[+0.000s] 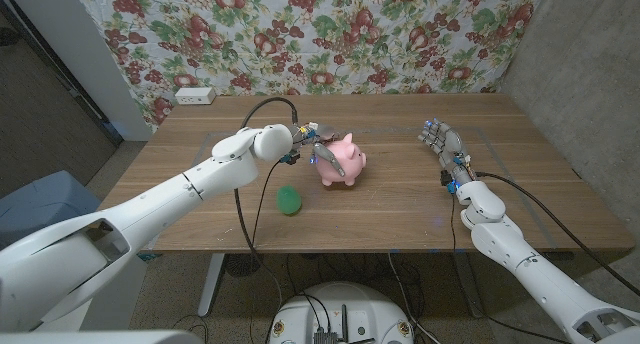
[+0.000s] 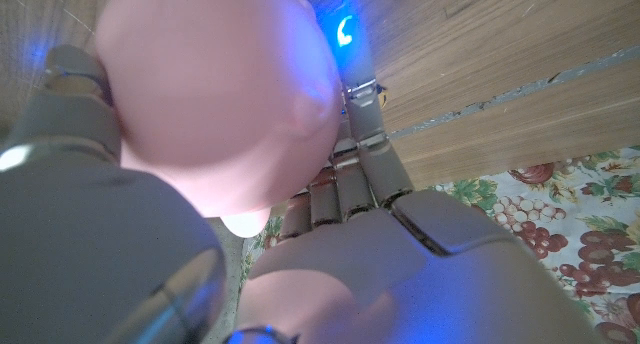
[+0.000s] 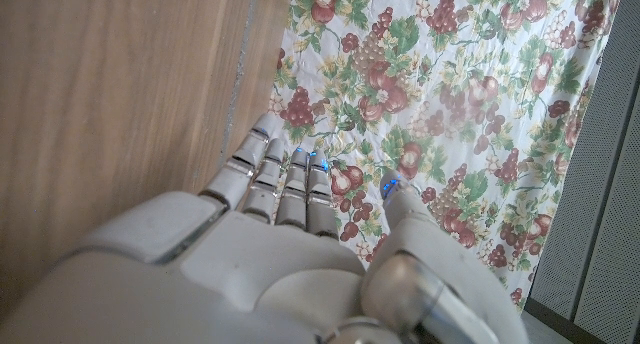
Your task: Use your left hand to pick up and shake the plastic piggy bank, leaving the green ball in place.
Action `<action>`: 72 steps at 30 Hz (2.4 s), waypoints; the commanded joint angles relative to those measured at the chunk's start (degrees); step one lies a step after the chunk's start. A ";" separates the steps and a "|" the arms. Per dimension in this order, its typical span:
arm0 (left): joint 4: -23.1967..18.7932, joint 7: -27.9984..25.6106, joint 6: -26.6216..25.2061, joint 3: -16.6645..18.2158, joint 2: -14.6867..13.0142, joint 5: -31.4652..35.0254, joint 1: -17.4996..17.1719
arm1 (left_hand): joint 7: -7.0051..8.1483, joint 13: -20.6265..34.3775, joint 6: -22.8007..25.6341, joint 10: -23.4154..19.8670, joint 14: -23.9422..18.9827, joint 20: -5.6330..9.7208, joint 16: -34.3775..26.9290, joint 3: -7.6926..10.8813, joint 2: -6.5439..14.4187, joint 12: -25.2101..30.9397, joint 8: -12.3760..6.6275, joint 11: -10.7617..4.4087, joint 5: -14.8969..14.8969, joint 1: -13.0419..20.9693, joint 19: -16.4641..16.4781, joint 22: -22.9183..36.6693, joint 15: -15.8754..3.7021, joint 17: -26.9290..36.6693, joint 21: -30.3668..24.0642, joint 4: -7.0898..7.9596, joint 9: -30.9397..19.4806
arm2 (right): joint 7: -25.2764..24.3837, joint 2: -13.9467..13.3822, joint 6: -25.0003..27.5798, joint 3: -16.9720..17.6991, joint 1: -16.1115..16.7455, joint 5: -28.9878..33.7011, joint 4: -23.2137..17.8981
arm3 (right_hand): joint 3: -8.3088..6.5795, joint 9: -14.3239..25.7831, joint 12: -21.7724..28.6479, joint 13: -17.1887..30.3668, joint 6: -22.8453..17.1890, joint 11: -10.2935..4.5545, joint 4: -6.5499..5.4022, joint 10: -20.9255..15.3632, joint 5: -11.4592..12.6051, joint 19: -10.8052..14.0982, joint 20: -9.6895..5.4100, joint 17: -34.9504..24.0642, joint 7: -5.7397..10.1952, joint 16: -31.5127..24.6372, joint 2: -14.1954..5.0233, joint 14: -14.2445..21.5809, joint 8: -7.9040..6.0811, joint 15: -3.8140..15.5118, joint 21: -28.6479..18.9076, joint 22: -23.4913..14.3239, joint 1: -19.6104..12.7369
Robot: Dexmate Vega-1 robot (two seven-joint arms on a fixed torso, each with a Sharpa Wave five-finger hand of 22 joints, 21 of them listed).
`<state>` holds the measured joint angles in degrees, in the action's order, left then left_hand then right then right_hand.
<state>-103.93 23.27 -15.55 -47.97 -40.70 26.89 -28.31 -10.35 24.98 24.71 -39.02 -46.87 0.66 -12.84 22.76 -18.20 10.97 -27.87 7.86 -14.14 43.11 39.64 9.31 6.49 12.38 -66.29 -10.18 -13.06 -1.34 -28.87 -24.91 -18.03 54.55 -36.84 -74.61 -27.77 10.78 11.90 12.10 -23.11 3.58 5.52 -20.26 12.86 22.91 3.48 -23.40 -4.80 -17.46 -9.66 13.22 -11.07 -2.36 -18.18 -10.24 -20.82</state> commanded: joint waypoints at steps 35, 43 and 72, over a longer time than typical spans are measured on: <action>-2.30 -3.36 -1.31 0.48 -0.32 3.42 -1.66 | 15.54 -10.49 7.28 8.65 15.39 -1.94 2.57 1.86 12.85 -1.07 15.53 -12.77 3.58 -8.81 -21.54 0.19 -11.99 -1.79 20.78 1.47 2.18 | 0.58 -0.24 -1.09 0.39 0.44 -0.14 0.14 | -0.40 0.09 0.14 0.13 -0.33 0.14 -0.05 -0.25 -0.19 0.54 0.12 -0.02 0.29 -0.02 -0.38 0.76 -0.13 0.13 0.42 -0.24 0.39; -2.87 -1.48 -2.31 -0.47 -0.32 5.62 -0.95 | 16.43 -12.02 4.38 12.75 19.21 -2.00 2.38 -0.65 10.18 -0.65 17.03 -12.73 4.06 -12.09 -22.44 0.25 -10.12 -1.99 23.77 1.55 2.29 | 0.89 -0.24 -1.25 0.49 0.49 -0.37 0.34 | -0.36 0.09 0.14 0.13 -0.33 0.24 -0.10 -0.25 -0.22 0.58 0.17 -0.02 0.29 -0.02 -0.35 0.83 -0.13 0.14 0.49 -0.24 0.47; -1.25 2.25 3.38 -0.95 -0.62 7.71 1.30 | 19.30 -13.64 -30.69 41.71 43.69 -5.73 3.06 -4.76 9.57 -0.85 17.89 -9.08 4.22 -16.86 -35.70 0.68 -4.66 -1.91 41.65 1.01 2.44 | 0.78 0.07 -1.31 0.55 0.21 -0.52 0.79 | -0.18 0.09 0.13 0.13 -0.36 0.20 -0.31 -0.22 -0.33 0.69 0.22 -0.04 0.19 0.05 -0.29 0.86 -0.15 0.05 0.72 -0.25 0.84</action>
<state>-106.02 25.72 -16.29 -49.59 -40.91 34.79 -27.25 8.76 11.18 -3.03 -0.37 -6.03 -4.78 -10.09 18.24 -8.73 9.98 -9.73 -1.57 -9.97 26.85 5.64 9.78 1.37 10.28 -26.28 -9.18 -10.65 -0.32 -28.91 -26.25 -17.50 54.83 -37.39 -73.78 -27.77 10.78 11.90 12.10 -23.11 3.58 5.52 -20.26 12.86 23.33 3.90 -23.40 -4.80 -17.46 -9.96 13.64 -11.07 -2.37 -17.72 -10.24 -20.52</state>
